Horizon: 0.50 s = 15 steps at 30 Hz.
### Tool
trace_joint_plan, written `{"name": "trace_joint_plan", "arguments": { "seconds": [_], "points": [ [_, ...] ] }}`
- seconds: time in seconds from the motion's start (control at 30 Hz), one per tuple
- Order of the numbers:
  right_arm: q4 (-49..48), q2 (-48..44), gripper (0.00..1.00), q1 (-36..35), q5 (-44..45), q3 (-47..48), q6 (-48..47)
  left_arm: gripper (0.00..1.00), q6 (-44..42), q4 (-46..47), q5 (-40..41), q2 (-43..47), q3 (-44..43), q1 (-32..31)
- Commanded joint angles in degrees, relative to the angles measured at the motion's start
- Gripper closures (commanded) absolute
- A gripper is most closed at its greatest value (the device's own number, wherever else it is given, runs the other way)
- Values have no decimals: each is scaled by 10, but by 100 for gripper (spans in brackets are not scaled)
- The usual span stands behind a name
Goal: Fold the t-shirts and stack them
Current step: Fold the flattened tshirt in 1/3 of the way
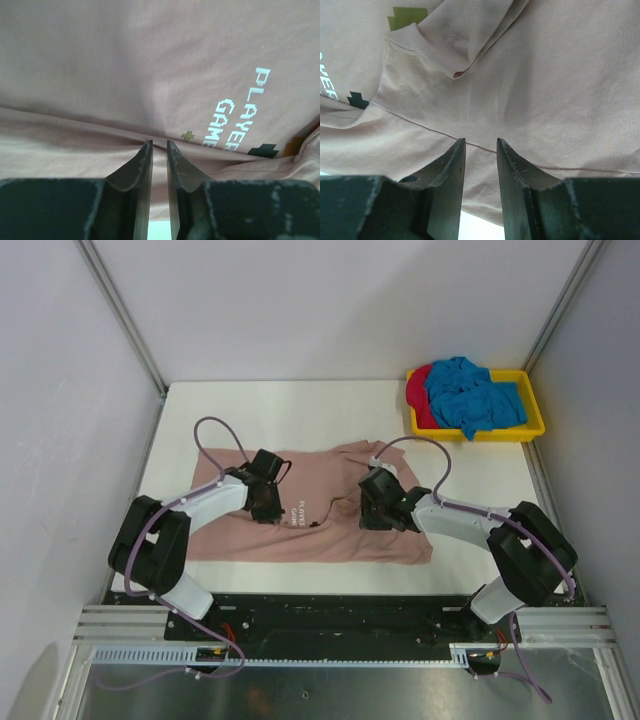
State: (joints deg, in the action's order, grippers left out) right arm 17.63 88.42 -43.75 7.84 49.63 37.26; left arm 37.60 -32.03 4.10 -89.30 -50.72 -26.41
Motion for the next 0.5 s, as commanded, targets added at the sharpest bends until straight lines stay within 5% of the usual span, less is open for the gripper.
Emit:
{"name": "trace_joint_plan", "arguments": {
  "seconds": [0.0, 0.47],
  "points": [
    [-20, 9, 65, 2, 18, 24, -14, 78, 13, 17, 32, -17, -27, -4],
    [-49, 61, 62, 4, 56, 65, -54, 75, -4, 27, 34, -1, -50, 3]
  ]
}}
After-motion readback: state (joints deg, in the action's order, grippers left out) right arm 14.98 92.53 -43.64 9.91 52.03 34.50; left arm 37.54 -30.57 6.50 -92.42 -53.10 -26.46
